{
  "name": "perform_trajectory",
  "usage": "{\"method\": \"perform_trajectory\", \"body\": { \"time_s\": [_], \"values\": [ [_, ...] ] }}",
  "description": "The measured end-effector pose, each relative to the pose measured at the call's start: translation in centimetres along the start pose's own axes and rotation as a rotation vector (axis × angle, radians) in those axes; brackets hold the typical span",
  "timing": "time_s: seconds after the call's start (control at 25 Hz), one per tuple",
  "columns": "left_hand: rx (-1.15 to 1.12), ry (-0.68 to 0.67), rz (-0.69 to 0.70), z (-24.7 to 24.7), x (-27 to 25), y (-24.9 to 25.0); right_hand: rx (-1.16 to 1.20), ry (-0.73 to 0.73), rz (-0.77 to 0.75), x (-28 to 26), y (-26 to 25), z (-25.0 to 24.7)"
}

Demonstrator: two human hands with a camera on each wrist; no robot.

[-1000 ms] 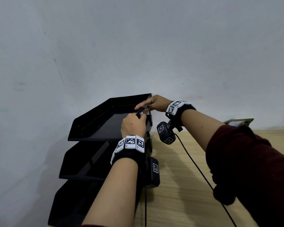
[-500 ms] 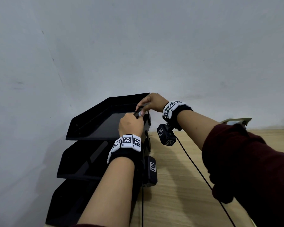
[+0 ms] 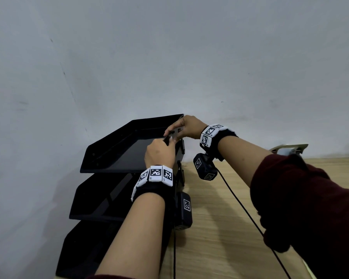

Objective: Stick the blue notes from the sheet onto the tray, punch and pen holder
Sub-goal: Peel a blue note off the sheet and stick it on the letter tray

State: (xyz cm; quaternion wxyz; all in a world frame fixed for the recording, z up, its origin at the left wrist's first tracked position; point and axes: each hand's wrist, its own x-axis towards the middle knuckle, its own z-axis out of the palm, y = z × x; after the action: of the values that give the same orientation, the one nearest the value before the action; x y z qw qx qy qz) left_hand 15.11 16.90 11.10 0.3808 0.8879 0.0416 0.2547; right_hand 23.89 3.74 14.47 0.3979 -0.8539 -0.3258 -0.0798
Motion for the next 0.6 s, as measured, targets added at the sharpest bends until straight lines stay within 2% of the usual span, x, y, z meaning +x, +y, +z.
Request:
{"method": "perform_trajectory", "body": {
  "time_s": [0.12,0.36,0.6],
  "values": [
    [-0.021,-0.022,-0.010,-0.26,-0.08,0.03,-0.010,0.036,0.008,0.30,-0.03,0.43],
    [0.010,-0.015,0.004,-0.29,-0.09,0.09,-0.018,-0.034,0.034,-0.21,-0.06,0.19],
    [0.012,-0.058,0.013,-0.28,0.20,-0.24,0.026,0.084,0.009,-0.40,-0.12,0.84]
  ]
}}
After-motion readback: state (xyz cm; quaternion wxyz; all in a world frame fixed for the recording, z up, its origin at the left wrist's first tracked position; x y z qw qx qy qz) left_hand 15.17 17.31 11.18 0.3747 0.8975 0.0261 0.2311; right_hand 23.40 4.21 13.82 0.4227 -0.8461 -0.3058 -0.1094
